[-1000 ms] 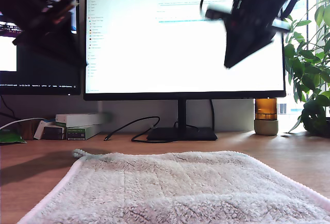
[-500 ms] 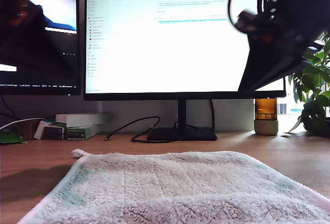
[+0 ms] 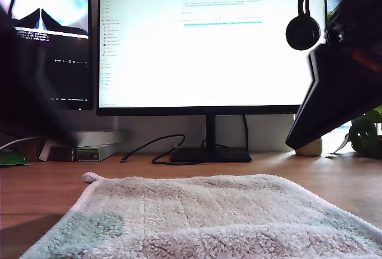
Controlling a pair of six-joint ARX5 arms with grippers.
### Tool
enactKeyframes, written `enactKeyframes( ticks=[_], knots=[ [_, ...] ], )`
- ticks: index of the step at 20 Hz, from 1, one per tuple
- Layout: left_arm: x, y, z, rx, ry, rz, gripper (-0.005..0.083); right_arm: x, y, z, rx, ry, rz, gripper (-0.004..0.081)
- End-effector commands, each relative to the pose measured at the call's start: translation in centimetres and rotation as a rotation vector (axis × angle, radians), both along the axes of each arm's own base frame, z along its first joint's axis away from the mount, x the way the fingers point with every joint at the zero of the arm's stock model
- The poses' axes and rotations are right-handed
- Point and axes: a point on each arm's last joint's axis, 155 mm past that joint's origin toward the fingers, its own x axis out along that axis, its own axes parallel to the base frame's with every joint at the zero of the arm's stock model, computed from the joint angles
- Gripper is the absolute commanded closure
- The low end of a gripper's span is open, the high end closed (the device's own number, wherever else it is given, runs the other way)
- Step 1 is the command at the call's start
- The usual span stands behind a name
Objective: Fold the tea towel to a neat square and place it to the right
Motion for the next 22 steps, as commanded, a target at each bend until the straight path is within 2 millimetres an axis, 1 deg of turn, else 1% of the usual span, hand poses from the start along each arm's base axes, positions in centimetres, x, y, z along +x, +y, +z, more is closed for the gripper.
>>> enactKeyframes(
  ticks=[1,4,5,7,9,13,16,22],
  knots=[
    [-1.0,0.8,-1.5,0.090,-0.058,-0.118,0.0683,-0.5,-0.1,-0.6,-0.051,-0.061,0.126,0.0736],
    [-1.2,2.0,-2.6,0.222,-0.183,-0.247,0.0553,-0.1,-0.2,-0.5,-0.117,-0.177,0.276,0.0594],
    [-1.0,2.2,-2.7,0.247,-0.224,-0.284,0.0517,0.1,-0.1,-0.4,-0.129,-0.207,0.308,0.0568],
    [-0.7,2.1,-2.7,0.271,-0.292,-0.350,0.0464,0.3,0.1,-0.2,-0.122,-0.224,0.314,0.0568],
    [-0.7,2.2,-3.1,0.297,-0.326,-0.420,0.0426,0.3,0.1,-0.2,-0.120,-0.222,0.316,0.0567],
    [-0.7,2.2,-5.1,0.347,-0.301,-0.486,0.0426,0.3,0.1,-0.2,-0.120,-0.222,0.315,0.0568],
    [0.1,1.3,-5.3,0.333,-0.323,-0.481,0.0426,0.3,0.2,-0.2,-0.119,-0.225,0.315,0.0568],
    [-0.3,1.5,-6.8,0.362,-0.289,-0.531,0.0417,0.9,0.6,0.3,-0.101,-0.254,0.311,0.0568]
  ],
)
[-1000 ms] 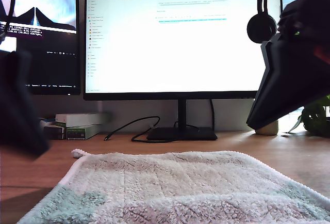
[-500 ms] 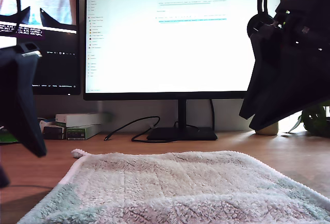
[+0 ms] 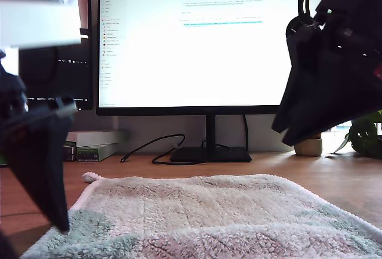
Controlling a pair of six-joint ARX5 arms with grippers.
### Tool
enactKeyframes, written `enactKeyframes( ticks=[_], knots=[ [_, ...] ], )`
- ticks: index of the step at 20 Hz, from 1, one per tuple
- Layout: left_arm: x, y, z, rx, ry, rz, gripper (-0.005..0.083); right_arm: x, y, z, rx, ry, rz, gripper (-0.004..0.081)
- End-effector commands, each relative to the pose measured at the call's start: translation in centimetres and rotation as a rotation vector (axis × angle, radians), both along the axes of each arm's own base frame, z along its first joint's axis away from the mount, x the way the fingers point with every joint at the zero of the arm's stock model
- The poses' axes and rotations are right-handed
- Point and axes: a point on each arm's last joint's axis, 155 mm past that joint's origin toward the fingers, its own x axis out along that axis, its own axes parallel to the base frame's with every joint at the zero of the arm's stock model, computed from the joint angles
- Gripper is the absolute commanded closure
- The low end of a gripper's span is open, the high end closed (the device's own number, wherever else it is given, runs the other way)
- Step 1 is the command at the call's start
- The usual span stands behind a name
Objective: Fold the tea towel to a neat square and place it to the right
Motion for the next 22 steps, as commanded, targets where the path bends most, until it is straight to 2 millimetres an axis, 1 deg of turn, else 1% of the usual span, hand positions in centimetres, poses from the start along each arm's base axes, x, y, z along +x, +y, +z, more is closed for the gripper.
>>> enactKeyframes(
  ticks=[1,3,12,15,18,19,20,22],
  knots=[
    [-0.3,0.0,-0.4,0.004,0.003,-0.018,0.0411,-0.2,0.0,-0.4,-0.004,0.002,0.008,0.0568],
    [-0.5,-0.1,-0.3,-0.005,0.013,-0.024,0.0411,-0.1,0.0,-0.4,-0.003,0.002,0.008,0.0568],
    [-1.0,0.3,-1.1,0.025,0.047,-0.025,0.0411,-0.1,0.1,-0.4,-0.001,0.002,0.005,0.0568],
    [-0.8,0.1,-1.1,0.019,0.039,-0.025,0.0414,-0.1,0.1,-0.4,0.000,0.004,0.003,0.0568],
    [-1.1,0.5,-1.8,0.048,0.051,-0.048,0.0417,-0.1,0.1,-0.4,0.000,0.004,0.003,0.0568],
    [-1.2,0.5,-2.1,0.058,0.057,-0.051,0.0429,-0.2,0.1,-0.4,0.001,0.006,0.005,0.0568],
    [-1.3,0.6,-2.4,0.072,0.061,-0.063,0.0469,-0.2,0.1,-0.4,0.002,0.007,0.006,0.0568],
    [-1.4,0.6,-2.8,0.089,0.056,-0.069,0.0586,-0.3,0.1,-0.4,0.002,0.012,0.008,0.0568]
  ],
)
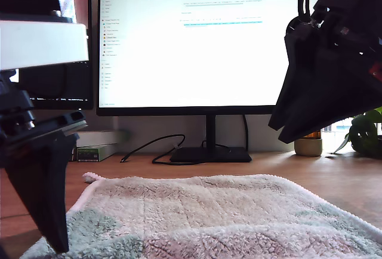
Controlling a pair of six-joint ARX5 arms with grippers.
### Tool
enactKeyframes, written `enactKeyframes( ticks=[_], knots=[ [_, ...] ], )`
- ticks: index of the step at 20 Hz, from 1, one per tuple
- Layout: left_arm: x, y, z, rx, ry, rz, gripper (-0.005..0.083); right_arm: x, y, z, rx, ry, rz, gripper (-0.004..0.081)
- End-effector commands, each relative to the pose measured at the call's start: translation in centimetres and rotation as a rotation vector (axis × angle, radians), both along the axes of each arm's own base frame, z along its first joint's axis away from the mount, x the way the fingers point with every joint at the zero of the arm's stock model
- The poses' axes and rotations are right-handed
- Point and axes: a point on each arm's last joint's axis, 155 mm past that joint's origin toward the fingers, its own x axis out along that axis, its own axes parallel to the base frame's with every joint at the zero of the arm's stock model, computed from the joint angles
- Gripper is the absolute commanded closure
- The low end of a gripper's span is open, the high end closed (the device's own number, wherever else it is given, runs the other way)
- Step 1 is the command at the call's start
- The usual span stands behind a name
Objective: Fold the tea towel to a neat square and place it to the right
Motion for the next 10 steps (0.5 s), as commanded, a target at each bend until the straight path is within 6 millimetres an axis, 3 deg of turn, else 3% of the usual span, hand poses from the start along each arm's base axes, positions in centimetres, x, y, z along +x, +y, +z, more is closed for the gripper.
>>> enactKeyframes(
  ticks=[1,4,10],
  knots=[
    [-0.8,1.0,-1.7,0.059,0.022,-0.013,0.0658,-0.5,-0.1,-0.6,-0.007,0.021,0.008,0.0568],
    [-0.7,1.1,-1.8,0.071,0.009,-0.018,0.0784,-0.6,-0.1,-0.7,-0.007,0.024,0.010,0.0568],
    [-0.5,1.5,-1.8,0.090,-0.004,-0.012,0.0795,-2.1,-0.1,-1.3,-0.010,0.095,0.038,0.0551]
  ],
)
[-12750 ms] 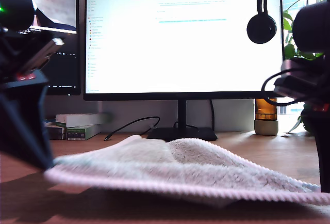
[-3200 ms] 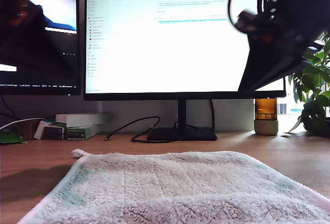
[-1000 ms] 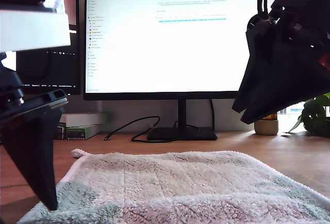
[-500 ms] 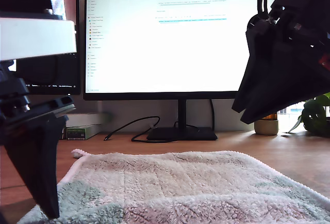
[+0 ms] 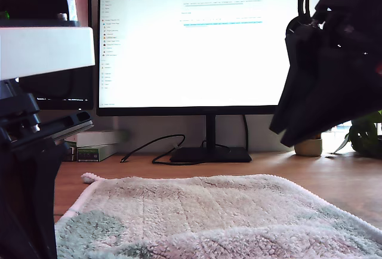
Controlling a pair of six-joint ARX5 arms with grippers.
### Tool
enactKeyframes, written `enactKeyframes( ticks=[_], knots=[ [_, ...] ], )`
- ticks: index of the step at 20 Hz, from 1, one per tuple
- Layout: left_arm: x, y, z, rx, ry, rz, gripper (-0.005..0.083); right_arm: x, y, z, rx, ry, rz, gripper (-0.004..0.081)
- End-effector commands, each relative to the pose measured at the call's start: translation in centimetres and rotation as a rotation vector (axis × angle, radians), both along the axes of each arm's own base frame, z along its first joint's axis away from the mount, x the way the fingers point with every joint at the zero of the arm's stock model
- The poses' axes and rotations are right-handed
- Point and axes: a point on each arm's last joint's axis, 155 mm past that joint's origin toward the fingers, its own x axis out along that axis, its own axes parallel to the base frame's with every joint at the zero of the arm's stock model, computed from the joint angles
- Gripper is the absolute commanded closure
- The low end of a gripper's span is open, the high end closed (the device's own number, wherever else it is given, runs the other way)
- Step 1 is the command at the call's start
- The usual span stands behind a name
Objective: Fold the tea towel to a neat square and place it to the right
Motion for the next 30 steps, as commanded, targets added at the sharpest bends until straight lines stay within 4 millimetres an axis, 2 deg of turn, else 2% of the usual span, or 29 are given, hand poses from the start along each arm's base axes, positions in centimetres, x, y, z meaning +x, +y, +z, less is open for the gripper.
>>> enactKeyframes(
  ticks=[1,8,11,15,18,24,30],
  knots=[
    [-0.8,1.3,-1.5,0.066,0.026,-0.005,0.0795,-0.7,-0.2,-0.8,-0.015,0.032,0.007,0.0535],
    [0.2,0.9,0.4,0.097,0.006,0.007,0.0795,-2.6,-1.4,-3.2,-0.109,0.142,0.019,0.0479],
    [1.1,-0.1,1.6,0.064,-0.010,0.028,0.0795,-3.9,-1.4,-3.6,-0.136,0.170,0.051,0.0458],
    [2.3,-2.1,4.5,-0.025,-0.028,0.080,0.0795,-5.3,-0.9,-3.8,-0.149,0.184,0.094,0.0449],
    [2.9,-3.3,6.3,-0.077,-0.036,0.095,0.0795,-5.5,-0.1,-3.6,-0.124,0.200,0.061,0.0449],
    [3.9,-4.6,8.6,-0.141,-0.035,0.152,0.0795,-5.5,0.0,-3.7,-0.118,0.228,0.018,0.0449],
    [5.0,-5.8,11.0,-0.201,-0.043,0.202,0.0795,-5.4,-0.2,-4.8,-0.146,0.273,-0.027,0.0449]
  ],
)
